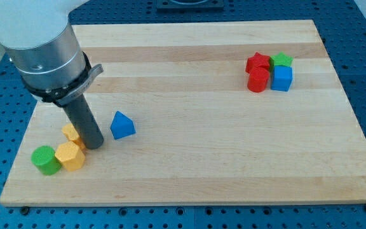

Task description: Move your arm to the blue triangle

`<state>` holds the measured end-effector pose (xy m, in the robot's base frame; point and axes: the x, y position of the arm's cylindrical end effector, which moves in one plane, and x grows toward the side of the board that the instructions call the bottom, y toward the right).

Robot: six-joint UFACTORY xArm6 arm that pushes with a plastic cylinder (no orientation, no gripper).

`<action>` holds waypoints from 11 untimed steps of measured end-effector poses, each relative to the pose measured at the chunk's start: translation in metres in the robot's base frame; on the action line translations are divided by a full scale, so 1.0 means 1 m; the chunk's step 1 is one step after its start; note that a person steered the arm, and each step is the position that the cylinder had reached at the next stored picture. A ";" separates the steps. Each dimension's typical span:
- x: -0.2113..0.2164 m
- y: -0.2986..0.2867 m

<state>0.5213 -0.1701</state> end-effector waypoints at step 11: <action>-0.042 0.058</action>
